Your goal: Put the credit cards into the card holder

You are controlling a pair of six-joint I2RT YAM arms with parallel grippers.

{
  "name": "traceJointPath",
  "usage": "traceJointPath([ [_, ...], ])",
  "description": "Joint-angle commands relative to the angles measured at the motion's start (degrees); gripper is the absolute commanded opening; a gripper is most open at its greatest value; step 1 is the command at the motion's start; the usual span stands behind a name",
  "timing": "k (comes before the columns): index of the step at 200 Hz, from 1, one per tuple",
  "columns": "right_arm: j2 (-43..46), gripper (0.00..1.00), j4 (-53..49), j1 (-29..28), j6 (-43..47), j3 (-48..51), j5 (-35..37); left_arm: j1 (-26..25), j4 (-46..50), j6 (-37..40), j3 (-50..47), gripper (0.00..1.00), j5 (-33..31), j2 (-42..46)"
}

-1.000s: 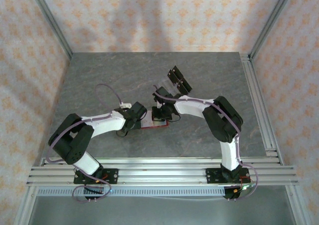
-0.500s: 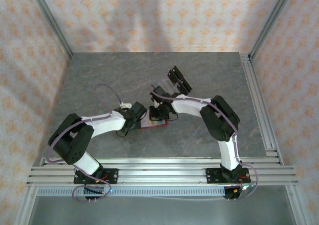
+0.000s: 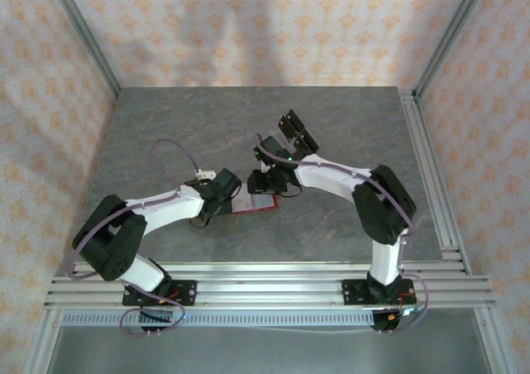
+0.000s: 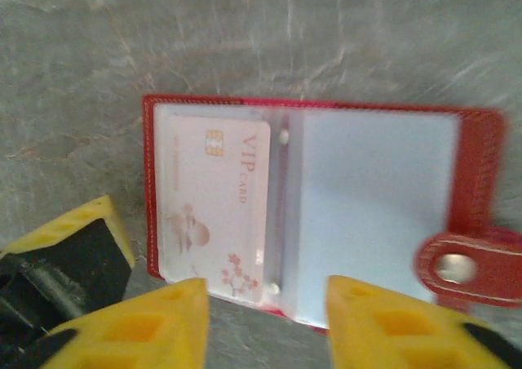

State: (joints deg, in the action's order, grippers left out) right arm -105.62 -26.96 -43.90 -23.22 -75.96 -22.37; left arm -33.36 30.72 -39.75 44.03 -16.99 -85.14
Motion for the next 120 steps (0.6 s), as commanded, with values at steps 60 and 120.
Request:
traceJointPath([
  [60,-5.1,0.51,-11.8,0.0,8.8,-5.6,16.8,6.0,-4.1,-2.2,-0.4,0.99,9.6,4.6],
  [120,-9.4,0.49,-12.1,-0.7,10.3,-7.8,19.9,7.4,-6.5,-2.8,-1.2,1.0,13.4,3.8],
])
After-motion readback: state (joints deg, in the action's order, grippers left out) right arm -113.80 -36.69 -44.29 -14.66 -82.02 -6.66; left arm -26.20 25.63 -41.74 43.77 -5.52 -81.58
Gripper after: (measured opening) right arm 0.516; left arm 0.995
